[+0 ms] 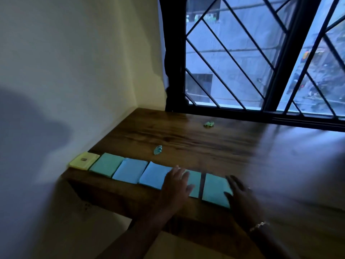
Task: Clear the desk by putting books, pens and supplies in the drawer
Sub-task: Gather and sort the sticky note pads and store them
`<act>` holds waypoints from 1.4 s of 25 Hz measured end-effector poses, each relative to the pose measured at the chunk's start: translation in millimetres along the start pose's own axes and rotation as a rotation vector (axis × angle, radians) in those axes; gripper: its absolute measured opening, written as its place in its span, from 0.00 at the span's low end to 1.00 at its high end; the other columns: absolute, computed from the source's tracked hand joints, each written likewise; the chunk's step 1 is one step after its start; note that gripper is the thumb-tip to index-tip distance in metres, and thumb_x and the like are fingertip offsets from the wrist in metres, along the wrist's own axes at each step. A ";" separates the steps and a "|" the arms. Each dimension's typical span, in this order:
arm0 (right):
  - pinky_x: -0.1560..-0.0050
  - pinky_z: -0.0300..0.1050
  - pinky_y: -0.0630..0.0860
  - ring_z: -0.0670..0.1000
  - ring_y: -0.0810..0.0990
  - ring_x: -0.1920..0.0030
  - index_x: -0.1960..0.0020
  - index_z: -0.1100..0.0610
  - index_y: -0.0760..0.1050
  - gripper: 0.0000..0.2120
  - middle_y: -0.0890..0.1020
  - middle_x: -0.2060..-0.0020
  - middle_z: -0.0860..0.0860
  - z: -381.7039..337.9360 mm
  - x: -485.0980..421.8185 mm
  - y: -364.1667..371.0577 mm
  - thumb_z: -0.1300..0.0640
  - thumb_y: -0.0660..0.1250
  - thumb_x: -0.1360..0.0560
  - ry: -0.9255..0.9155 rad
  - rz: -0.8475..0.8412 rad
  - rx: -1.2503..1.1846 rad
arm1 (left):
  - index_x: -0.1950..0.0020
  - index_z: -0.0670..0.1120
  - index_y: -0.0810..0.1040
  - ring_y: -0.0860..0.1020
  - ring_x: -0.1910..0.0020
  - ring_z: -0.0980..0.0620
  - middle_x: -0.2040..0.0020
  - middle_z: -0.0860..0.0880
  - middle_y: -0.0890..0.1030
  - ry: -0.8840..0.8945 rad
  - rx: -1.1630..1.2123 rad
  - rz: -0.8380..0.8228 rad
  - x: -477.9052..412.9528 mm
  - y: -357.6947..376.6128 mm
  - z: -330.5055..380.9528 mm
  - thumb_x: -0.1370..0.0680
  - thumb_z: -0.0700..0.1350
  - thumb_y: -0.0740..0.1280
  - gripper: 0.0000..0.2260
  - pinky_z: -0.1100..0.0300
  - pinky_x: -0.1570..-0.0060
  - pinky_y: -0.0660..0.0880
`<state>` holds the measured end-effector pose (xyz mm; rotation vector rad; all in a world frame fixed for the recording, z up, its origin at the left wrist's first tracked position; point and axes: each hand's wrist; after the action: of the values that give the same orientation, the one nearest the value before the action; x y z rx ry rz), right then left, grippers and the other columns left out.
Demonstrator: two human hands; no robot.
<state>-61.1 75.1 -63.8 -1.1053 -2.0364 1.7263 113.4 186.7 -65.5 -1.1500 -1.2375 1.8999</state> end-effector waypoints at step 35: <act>0.40 0.62 0.71 0.65 0.66 0.33 0.31 0.61 0.59 0.27 0.70 0.35 0.67 -79.7 79.4 76.0 0.51 0.51 0.27 0.051 0.200 0.205 | 0.25 0.41 0.57 0.57 0.25 0.42 0.25 0.40 0.59 0.378 0.071 -0.156 80.8 23.5 -57.8 0.22 0.52 0.48 0.27 0.49 0.27 0.52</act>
<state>-36.3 188.2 -134.7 -1.3059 -1.7227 1.9288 128.0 267.6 -126.0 -1.2640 -1.0102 1.5134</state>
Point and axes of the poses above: each hand's wrist, its own x-axis away from the middle knuckle, its own y-axis out of the palm, z = x × y
